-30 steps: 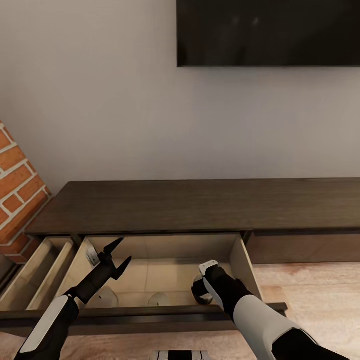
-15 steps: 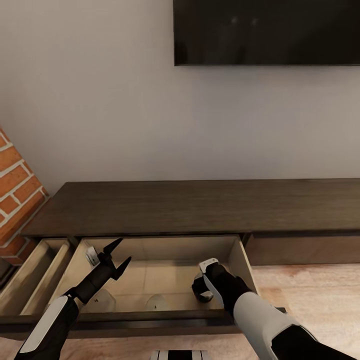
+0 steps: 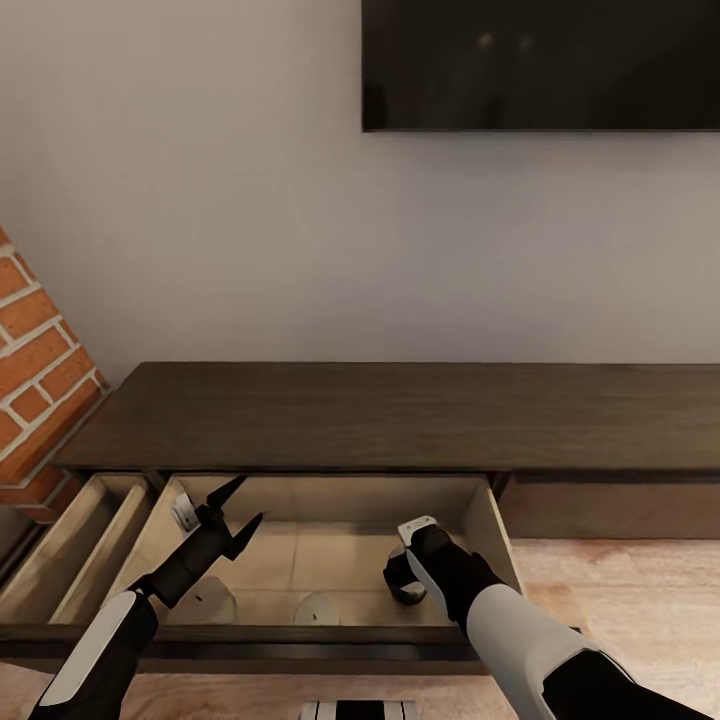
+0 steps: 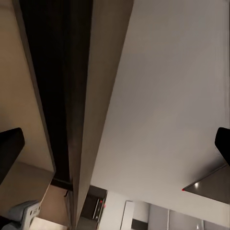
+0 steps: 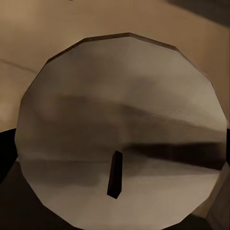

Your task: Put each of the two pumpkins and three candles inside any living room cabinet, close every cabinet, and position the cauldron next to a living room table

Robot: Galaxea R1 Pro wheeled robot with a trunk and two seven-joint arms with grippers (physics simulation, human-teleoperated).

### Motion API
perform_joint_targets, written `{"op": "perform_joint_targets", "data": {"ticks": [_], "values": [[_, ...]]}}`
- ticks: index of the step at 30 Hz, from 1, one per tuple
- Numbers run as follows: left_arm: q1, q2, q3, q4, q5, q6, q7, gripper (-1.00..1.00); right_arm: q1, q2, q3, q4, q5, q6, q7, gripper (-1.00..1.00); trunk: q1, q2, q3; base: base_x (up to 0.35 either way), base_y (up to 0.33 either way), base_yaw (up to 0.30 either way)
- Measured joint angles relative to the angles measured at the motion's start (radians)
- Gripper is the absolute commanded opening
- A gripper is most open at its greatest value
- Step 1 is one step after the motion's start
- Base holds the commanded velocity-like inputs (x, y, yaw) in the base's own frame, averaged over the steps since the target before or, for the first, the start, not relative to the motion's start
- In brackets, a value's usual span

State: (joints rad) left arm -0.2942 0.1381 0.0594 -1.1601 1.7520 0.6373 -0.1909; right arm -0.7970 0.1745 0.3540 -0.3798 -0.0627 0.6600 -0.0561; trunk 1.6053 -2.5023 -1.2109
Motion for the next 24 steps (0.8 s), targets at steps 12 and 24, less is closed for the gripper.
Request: {"op": "perform_joint_targets", "data": {"ticks": [12, 24], "values": [[0.0, 0.0, -0.001, -0.003, 0.0, 0.0, 0.0, 1.0, 0.0, 0.0, -0.004, 0.004, -0.002, -0.002, 0.001, -1.0, 0.0, 0.0, 0.0, 0.0, 0.0, 0.011], [0.0, 0.0, 0.001, -0.002, 0.001, 0.002, -0.001, 1.0, 0.0, -0.001, -0.007, 0.005, -0.003, -0.002, 0.003, -1.0, 0.003, -0.002, -0.027, 0.0, 0.0, 0.0]]}}
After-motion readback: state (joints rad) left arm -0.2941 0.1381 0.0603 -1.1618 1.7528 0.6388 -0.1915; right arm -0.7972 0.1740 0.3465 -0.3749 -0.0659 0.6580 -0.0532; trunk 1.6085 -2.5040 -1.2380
